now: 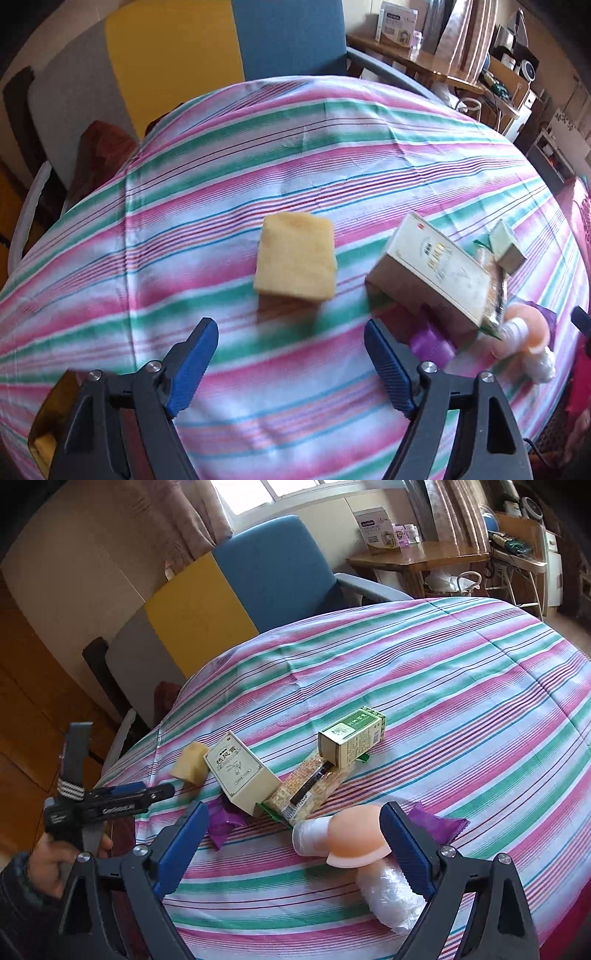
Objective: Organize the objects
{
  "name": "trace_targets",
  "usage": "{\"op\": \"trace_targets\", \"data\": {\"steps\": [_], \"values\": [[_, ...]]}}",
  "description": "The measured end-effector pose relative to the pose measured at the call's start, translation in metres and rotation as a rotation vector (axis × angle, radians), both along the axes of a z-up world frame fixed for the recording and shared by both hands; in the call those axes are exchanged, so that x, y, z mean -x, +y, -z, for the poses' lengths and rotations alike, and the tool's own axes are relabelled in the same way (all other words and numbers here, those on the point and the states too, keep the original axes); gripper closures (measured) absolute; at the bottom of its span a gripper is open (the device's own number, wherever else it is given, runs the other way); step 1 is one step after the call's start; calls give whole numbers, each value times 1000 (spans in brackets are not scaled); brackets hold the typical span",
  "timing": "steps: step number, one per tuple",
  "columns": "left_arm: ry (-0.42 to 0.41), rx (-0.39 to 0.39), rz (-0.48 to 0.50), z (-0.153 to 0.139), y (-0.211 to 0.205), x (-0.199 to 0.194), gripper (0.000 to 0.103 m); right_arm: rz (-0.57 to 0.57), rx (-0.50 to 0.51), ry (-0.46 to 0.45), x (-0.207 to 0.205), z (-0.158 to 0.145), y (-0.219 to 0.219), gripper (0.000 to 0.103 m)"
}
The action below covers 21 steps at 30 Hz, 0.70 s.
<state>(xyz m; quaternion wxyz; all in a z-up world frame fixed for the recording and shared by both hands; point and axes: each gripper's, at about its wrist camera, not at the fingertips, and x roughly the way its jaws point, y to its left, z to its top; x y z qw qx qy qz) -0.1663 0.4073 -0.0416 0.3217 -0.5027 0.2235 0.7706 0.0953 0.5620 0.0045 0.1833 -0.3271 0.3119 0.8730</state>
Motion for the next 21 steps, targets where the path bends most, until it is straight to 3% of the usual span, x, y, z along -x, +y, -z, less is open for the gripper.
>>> {"op": "trace_targets", "data": {"steps": [10, 12, 13, 16, 21], "values": [[-3, 62, -13, 32, 30, 26, 19, -35, 18, 16, 2, -1, -3, 7], [-4, 55, -16, 35, 32, 28, 28, -41, 20, 14, 4, 0, -4, 7], [-8, 56, -14, 37, 32, 28, 47, -44, 18, 13, 4, 0, -4, 7], [-27, 37, -22, 36, 26, 28, 49, -48, 3, 9, 5, 0, -6, 7], [-35, -70, -15, 3, -9, 5, 49, -47, -1, -1, 6, 1, -7, 7]]}}
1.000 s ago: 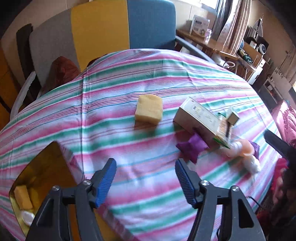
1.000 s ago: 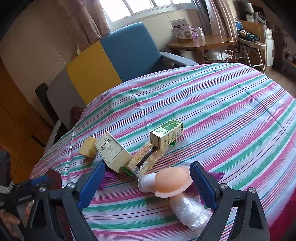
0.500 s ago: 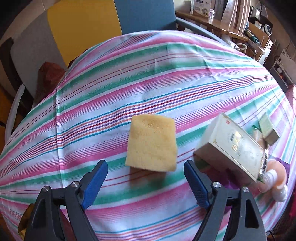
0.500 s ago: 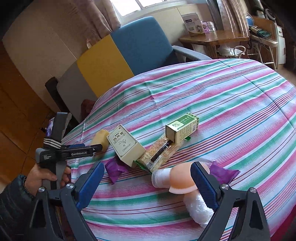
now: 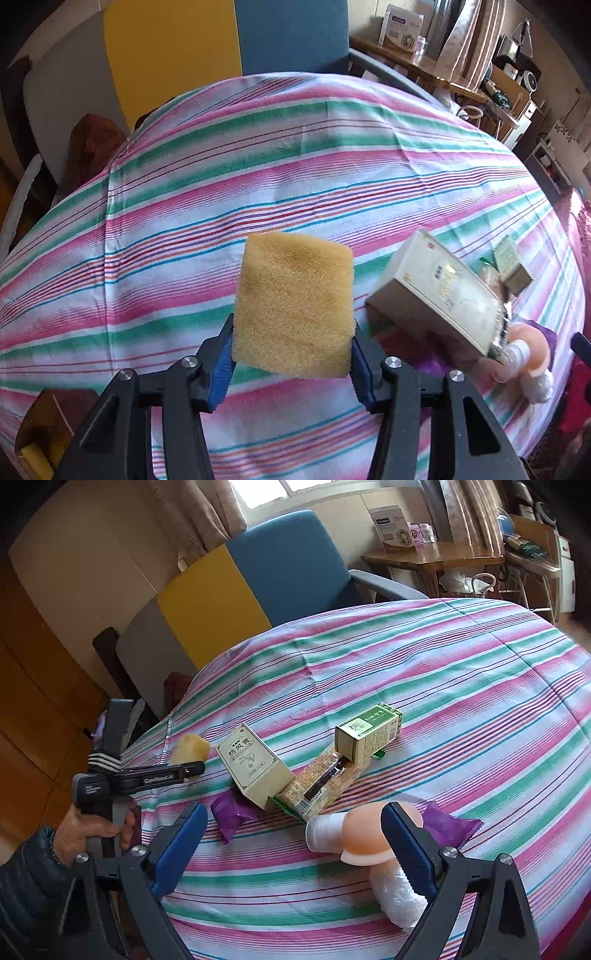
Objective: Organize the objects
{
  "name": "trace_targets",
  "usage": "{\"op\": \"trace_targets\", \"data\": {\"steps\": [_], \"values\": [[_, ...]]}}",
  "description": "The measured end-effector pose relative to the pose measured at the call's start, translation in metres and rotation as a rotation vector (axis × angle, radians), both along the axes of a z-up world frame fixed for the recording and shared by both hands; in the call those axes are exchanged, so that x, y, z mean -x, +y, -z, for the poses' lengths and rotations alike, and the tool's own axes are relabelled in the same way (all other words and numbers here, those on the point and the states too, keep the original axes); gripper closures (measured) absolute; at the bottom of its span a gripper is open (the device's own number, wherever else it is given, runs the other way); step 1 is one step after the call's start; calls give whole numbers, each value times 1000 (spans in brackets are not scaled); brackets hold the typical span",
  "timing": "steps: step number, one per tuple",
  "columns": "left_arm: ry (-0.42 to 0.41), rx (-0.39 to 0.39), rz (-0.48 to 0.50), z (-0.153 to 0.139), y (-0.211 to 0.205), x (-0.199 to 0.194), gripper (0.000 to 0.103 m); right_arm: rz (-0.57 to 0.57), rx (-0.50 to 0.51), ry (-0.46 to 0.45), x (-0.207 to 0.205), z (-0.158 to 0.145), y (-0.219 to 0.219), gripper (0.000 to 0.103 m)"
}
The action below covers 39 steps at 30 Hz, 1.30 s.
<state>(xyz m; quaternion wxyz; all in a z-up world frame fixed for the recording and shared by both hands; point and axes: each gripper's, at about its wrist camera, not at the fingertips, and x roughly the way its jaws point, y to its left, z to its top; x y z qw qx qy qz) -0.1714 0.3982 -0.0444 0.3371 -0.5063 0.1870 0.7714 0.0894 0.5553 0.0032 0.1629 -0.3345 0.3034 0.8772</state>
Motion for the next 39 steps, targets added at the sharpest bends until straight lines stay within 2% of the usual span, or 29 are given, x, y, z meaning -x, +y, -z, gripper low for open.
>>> {"op": "trace_targets", "data": {"steps": [6, 10, 14, 18, 21, 26, 31, 32, 33, 34, 35, 36, 39], "values": [[-13, -131, 16, -49, -61, -47, 49, -12, -25, -33, 5, 3, -6, 7], [-34, -206, -25, -72, -111, -61, 49, -33, -40, -70, 10, 8, -11, 7], [-1, -249, -93, -91, -177, -69, 49, -93, -75, -139, 24, 12, -24, 7], [11, -262, -182, -89, -233, -70, 49, -186, -146, -164, 56, 1, -39, 7], [8, -274, -261, -84, -274, -75, 49, -258, -196, -208, 96, -2, -45, 8], [24, -310, -397, -83, -349, -88, 49, -317, -271, -360, 167, 19, -41, 8], [12, -313, -535, -75, -413, -96, 49, -348, -253, -473, 202, 44, -33, 9], [3, -312, -560, -71, -424, -97, 49, -354, -255, -483, 205, 48, -33, 10], [-6, -314, -576, -68, -431, -96, 49, -356, -255, -485, 206, 50, -34, 22], [-15, -319, -591, -65, -436, -95, 49, -351, -262, -492, 207, 53, -35, 40], [-24, -324, -603, -63, -438, -94, 49, -345, -278, -502, 208, 55, -36, 46], [-30, -331, -609, -60, -440, -93, 49, -344, -287, -502, 207, 56, -37, 51], [-41, -338, -600, -56, -432, -87, 49, -322, -341, -484, 200, 50, -40, 51]]}}
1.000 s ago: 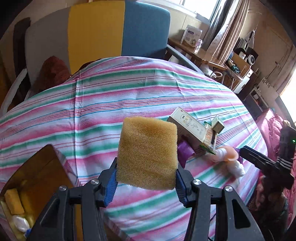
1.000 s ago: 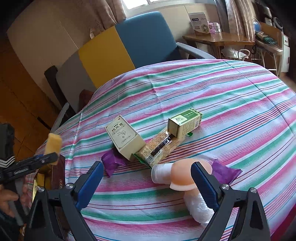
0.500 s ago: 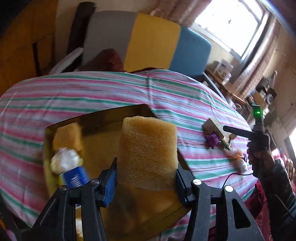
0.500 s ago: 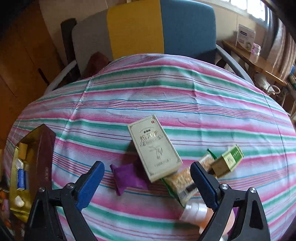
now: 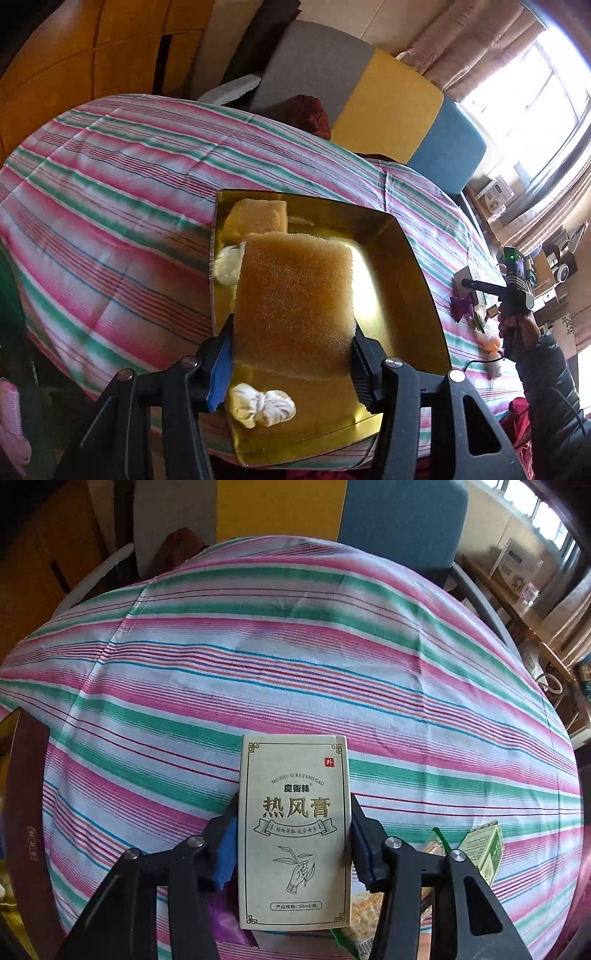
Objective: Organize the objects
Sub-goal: 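Lower the yellow sponge into the gold tray and open the left gripper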
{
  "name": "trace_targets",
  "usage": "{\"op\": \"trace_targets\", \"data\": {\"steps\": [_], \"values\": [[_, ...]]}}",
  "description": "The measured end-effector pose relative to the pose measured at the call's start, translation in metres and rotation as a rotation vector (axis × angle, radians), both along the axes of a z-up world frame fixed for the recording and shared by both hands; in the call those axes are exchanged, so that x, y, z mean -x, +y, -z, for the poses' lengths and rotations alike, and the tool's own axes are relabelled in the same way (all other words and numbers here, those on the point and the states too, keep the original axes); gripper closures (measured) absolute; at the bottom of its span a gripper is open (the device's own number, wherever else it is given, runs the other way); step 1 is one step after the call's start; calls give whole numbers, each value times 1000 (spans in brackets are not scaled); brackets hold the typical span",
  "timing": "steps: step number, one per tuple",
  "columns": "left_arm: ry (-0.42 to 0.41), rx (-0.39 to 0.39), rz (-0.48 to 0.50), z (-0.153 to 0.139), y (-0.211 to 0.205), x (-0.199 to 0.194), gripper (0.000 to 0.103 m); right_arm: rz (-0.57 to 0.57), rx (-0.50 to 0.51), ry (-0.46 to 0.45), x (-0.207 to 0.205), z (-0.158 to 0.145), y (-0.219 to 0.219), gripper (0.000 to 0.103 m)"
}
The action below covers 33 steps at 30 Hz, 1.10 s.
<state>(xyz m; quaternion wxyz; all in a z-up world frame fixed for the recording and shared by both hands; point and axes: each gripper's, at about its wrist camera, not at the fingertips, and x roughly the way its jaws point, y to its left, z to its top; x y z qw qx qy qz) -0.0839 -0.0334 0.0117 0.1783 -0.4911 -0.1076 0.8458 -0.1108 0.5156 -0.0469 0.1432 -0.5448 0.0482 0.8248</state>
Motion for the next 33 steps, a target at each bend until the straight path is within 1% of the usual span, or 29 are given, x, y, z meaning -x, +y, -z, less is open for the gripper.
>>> {"op": "trace_targets", "data": {"steps": [2, 5, 9, 12, 16, 19, 23, 26, 28, 30, 33], "values": [[7, 4, 21, 1, 13, 7, 49, 27, -18, 42, -8, -11, 3, 52], [9, 15, 49, 1, 32, 22, 49, 64, -55, 121, -25, -37, 5, 52], [-21, 43, 76, 12, 59, 48, 49, 99, -89, 235, -53, -76, 5, 52], [-52, 74, 79, 26, 75, 69, 49, 112, -81, 313, -73, -103, -2, 52], [-93, 111, 59, 45, 87, 92, 49, 88, -47, 391, -104, -124, -24, 52], [-131, 111, 37, 58, 90, 104, 49, 56, -4, 424, -122, -127, -40, 52], [-177, 112, 7, 74, 91, 116, 49, 27, 44, 428, -137, -120, -60, 51], [-178, 136, -13, 78, 95, 122, 49, 11, 73, 413, -144, -110, -73, 51], [-168, 149, -14, 80, 98, 126, 48, 1, 94, 402, -147, -103, -81, 51], [-151, 178, -27, 82, 101, 130, 48, -9, 113, 392, -149, -97, -88, 51], [-148, 187, -21, 83, 105, 133, 46, -22, 134, 384, -149, -93, -97, 51]]}}
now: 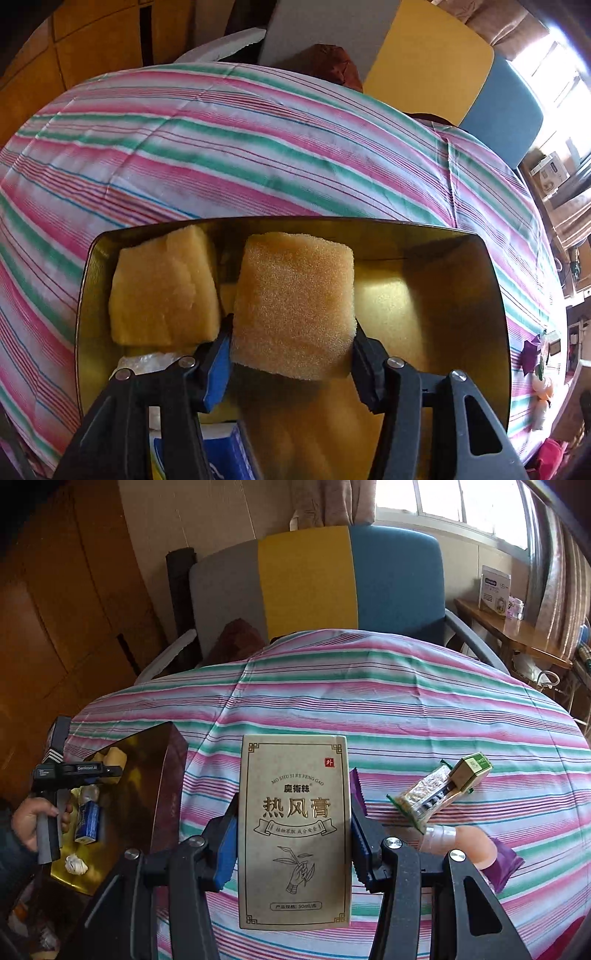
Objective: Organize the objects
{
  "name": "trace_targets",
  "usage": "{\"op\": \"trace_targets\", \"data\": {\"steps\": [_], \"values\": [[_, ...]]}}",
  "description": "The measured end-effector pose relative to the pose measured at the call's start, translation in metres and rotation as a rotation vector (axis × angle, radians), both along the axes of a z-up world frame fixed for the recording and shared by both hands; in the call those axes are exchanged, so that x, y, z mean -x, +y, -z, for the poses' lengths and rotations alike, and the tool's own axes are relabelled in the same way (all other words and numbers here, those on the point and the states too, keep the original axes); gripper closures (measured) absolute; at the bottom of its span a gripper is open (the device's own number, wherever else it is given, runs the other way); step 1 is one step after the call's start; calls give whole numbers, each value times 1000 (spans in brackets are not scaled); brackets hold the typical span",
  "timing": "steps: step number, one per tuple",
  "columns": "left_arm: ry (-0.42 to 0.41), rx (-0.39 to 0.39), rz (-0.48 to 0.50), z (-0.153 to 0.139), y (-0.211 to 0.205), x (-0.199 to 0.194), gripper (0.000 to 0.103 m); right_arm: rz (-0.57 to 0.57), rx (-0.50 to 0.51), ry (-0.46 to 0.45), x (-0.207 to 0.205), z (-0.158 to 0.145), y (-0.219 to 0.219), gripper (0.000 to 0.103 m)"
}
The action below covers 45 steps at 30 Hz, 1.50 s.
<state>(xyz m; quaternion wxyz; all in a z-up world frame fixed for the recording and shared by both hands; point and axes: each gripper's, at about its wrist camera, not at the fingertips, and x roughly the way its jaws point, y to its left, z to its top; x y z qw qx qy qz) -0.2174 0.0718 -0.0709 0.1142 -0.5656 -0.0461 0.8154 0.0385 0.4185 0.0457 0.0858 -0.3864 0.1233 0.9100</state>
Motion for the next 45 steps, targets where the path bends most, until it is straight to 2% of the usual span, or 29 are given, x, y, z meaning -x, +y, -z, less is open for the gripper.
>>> {"op": "trace_targets", "data": {"steps": [2, 5, 9, 13, 20, 26, 33, 45], "values": [[-9, -19, 14, 0, 2, -1, 33, -15, 10, -2, 1, 0, -6, 51], [0, -31, 25, -4, -1, -4, 26, -40, 16, -9, 4, 0, -16, 51], [13, -37, 31, -9, -7, -12, 25, -64, 15, -16, 7, 2, -29, 51], [71, -16, 62, -24, -8, -25, 25, -74, 19, -31, 8, 8, -36, 51], [259, 47, 63, -63, -18, -81, 25, -67, 33, -106, 6, 36, -41, 51], [370, 73, 49, -83, -29, -125, 25, -52, 43, -173, 5, 57, -39, 51], [385, 86, 83, -79, -34, -158, 25, -42, 45, -244, 5, 82, -44, 51], [375, 93, 96, -66, -46, -186, 25, -30, 10, -278, 8, 91, -50, 52]]}}
